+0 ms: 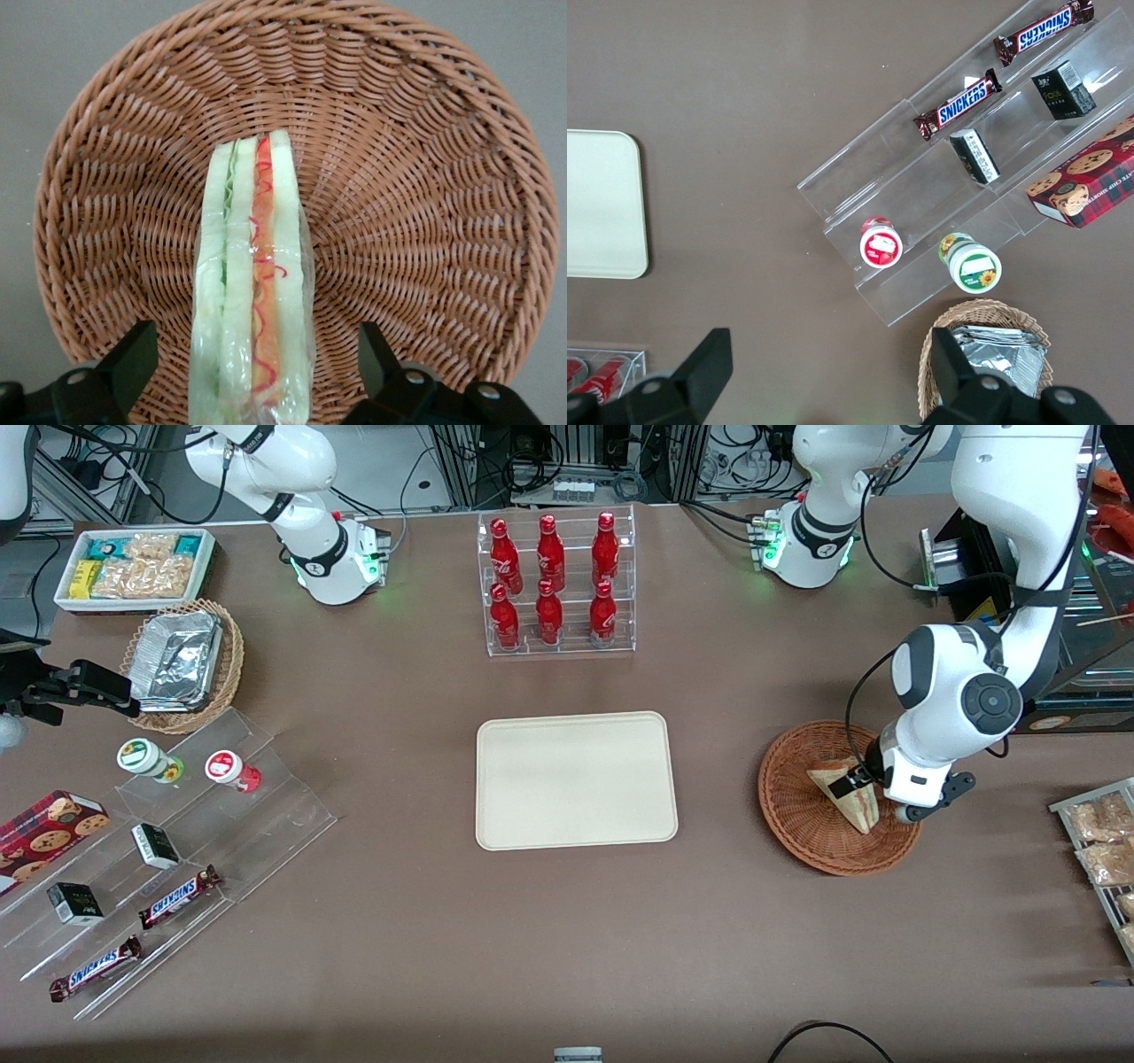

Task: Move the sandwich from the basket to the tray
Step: 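Lower the left gripper and close it on the wrapped sandwich, then lift the sandwich and carry it over the beige tray, then lower the sandwich onto the tray and open the left gripper, then raise the left gripper away from the sandwich on the tray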

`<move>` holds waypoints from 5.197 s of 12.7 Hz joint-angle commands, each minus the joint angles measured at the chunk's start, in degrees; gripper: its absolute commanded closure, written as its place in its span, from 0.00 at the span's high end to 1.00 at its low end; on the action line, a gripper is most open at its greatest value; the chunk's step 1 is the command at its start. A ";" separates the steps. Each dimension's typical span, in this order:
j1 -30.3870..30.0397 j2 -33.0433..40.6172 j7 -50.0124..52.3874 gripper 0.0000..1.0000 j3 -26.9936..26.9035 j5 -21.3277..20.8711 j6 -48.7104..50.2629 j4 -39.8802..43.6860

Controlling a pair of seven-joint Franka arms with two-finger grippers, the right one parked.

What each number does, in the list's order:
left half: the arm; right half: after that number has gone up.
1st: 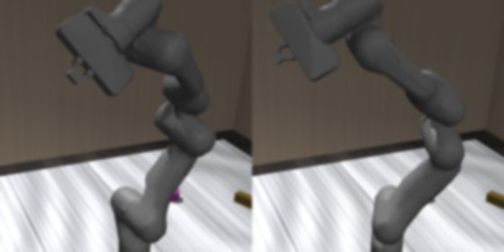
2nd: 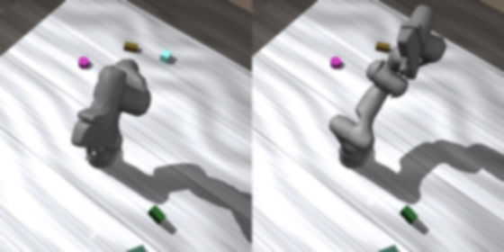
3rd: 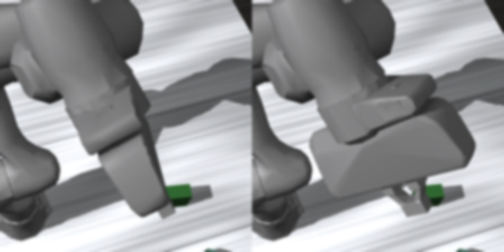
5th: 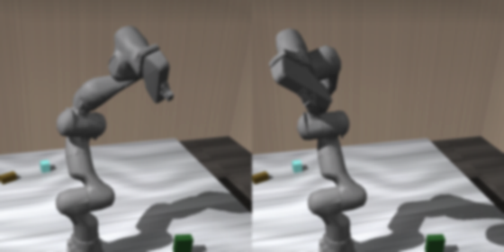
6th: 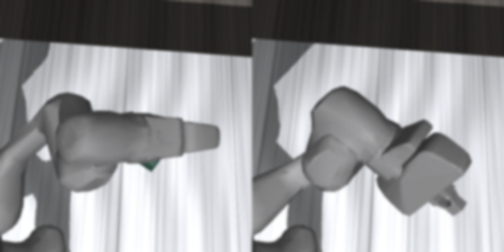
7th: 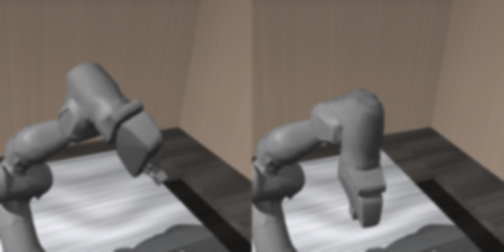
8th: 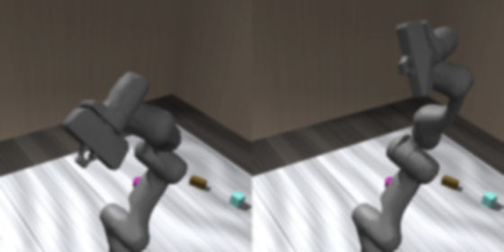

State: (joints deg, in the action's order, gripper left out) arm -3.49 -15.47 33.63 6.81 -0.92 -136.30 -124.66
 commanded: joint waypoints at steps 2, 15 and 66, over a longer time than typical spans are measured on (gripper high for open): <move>-0.37 0.00 3.45 0.58 0.48 -0.22 -1.43 -1.20; 10.16 4.74 3.29 0.00 1.36 -0.22 17.20 7.32; 34.88 -15.84 -3.28 1.00 1.01 3.29 36.60 49.78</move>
State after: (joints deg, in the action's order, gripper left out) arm 33.37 -34.98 35.18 7.60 3.17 -103.29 -73.24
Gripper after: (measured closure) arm 0.000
